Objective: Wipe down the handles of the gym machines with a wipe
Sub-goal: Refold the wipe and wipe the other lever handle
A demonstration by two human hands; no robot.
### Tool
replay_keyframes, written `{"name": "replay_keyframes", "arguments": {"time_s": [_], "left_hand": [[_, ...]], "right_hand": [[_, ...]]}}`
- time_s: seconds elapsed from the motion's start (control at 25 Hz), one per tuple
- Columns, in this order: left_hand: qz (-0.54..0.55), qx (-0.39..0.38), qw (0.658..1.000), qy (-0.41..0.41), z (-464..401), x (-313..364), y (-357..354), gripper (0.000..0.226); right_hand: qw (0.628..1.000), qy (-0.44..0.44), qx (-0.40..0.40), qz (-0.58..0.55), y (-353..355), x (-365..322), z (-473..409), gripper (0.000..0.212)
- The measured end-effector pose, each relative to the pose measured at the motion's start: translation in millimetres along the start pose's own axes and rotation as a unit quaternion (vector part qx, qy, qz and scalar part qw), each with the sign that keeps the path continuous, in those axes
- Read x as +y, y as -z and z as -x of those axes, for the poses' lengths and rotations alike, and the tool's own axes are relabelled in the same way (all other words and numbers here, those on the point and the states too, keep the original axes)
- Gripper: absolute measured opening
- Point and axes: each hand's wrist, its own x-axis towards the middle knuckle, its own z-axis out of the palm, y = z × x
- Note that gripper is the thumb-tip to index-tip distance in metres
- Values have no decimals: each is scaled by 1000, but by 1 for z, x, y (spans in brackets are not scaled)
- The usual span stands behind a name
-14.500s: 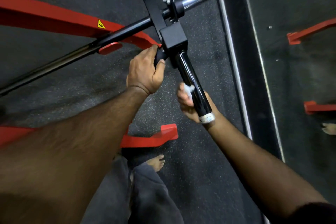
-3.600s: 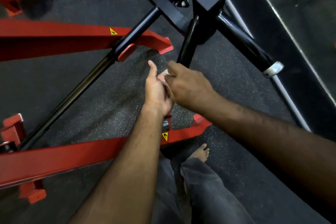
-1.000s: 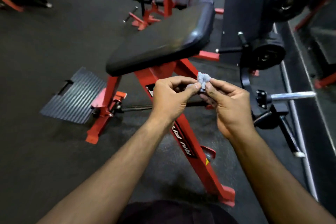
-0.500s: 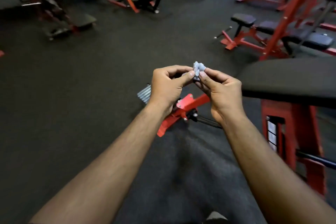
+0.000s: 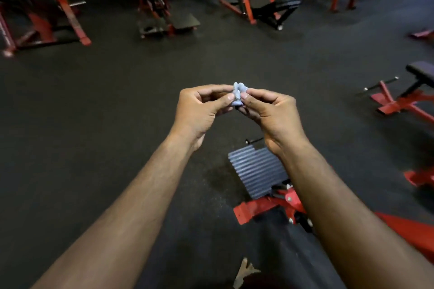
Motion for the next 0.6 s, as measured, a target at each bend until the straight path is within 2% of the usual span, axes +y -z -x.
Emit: {"name": "replay_keyframes", "arguments": {"time_s": [0.16, 0.32, 0.44, 0.6], "left_hand": [[11, 65, 998, 18, -110, -14, 22, 11], [3, 87, 996, 22, -234, -42, 55, 9], [4, 45, 999, 18, -340, -63, 76, 6], [-10, -41, 999, 27, -493, -74, 81, 6]], "right_hand": [[998, -42, -51, 23, -32, 14, -126, 14], [996, -51, -66, 36, -69, 46, -253, 23], [998, -28, -50, 24, -91, 69, -349, 20], [999, 5, 46, -23, -119, 73, -476, 19]]}}
